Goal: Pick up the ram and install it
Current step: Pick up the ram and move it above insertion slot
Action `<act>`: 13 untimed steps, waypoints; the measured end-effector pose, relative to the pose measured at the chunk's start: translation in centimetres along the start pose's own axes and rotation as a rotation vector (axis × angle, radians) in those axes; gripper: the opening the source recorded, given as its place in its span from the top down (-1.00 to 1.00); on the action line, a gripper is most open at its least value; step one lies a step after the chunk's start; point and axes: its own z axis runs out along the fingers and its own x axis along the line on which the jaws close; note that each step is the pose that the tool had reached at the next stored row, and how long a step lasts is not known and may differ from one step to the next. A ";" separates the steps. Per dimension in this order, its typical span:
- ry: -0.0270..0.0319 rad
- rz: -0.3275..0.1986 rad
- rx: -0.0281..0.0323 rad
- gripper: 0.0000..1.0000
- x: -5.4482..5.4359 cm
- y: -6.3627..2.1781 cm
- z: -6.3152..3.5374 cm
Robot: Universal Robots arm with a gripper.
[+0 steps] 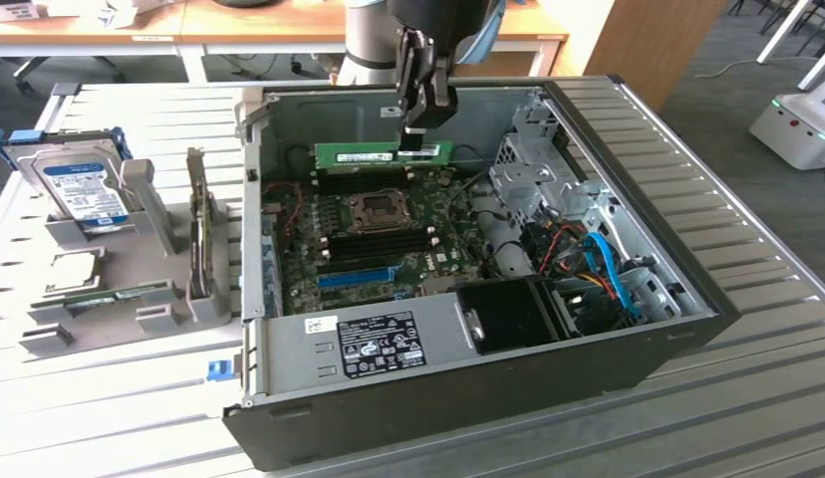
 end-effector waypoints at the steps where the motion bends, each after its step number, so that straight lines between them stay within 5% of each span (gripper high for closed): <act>1: -0.0002 0.000 0.0001 0.76 0.0 0.00 0.03; 13: -0.0001 0.000 0.0000 0.76 0.0 -0.02 0.27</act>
